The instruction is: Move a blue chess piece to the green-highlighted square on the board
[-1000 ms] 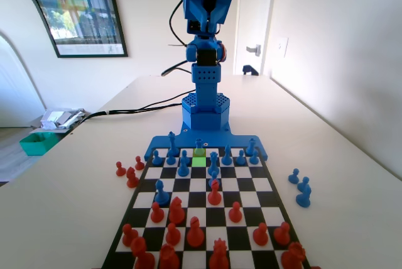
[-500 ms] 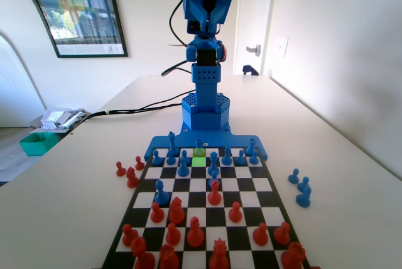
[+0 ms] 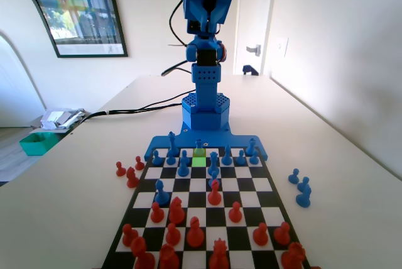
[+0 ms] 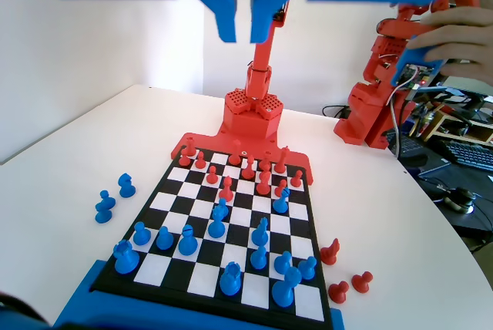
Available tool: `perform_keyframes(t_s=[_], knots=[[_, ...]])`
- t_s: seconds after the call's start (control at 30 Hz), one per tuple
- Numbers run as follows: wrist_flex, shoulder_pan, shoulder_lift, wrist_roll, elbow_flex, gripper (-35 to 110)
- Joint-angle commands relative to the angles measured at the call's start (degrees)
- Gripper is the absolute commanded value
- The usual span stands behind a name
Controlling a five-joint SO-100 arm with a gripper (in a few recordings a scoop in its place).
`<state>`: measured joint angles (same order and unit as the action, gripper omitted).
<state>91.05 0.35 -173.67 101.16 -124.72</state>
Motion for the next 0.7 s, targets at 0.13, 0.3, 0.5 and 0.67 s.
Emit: perform_keyframes(t_s=[0.13,0.3,0.5,0.67], knots=[[-0.7,0.7,-1.32,0.62,0.0,5],[-0.7,0.09,-1.05,2.02,0.26,1],[0.18,-2.55,4.31,2.72,7.56,1],[3.96,-5.1,11.51,9.93,12.13,1]])
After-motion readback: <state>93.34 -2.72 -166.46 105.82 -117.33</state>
